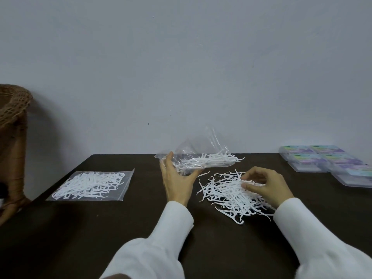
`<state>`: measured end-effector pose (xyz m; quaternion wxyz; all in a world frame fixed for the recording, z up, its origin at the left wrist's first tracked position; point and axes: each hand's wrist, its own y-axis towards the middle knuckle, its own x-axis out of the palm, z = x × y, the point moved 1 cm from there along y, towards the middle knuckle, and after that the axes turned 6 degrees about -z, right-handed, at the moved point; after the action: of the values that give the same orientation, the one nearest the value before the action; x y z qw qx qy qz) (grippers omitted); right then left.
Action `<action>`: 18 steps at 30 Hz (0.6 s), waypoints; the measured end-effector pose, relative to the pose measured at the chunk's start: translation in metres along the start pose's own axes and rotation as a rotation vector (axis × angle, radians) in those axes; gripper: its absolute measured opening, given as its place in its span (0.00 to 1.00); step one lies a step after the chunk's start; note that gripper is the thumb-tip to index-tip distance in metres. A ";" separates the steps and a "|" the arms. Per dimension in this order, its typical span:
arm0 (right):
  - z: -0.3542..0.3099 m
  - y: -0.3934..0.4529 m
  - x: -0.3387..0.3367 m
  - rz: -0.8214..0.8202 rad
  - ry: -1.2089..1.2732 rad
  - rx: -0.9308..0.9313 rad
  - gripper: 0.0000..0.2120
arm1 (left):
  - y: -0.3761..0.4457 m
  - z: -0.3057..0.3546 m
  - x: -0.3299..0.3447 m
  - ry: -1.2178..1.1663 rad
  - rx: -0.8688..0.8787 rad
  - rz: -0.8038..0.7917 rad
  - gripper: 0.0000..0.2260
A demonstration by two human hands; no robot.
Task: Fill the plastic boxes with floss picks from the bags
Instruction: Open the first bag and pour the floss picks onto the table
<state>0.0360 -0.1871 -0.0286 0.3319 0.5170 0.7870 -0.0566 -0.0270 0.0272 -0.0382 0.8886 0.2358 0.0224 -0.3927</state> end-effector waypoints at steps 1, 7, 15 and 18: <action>-0.001 0.000 0.000 0.017 -0.016 0.000 0.09 | 0.000 0.000 0.000 0.000 -0.001 -0.004 0.37; -0.001 -0.001 -0.001 0.012 -0.035 0.018 0.12 | -0.002 -0.001 0.003 0.024 0.013 -0.021 0.37; 0.002 0.002 -0.004 0.124 0.172 0.007 0.18 | -0.005 0.000 0.005 0.029 0.018 -0.049 0.38; -0.006 0.001 -0.005 0.064 0.568 0.009 0.10 | -0.008 0.001 0.005 0.021 0.042 -0.074 0.37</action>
<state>0.0354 -0.1872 -0.0205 0.0973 0.5384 0.8314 0.0974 -0.0291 0.0187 -0.0411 0.8680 0.2574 0.0325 -0.4234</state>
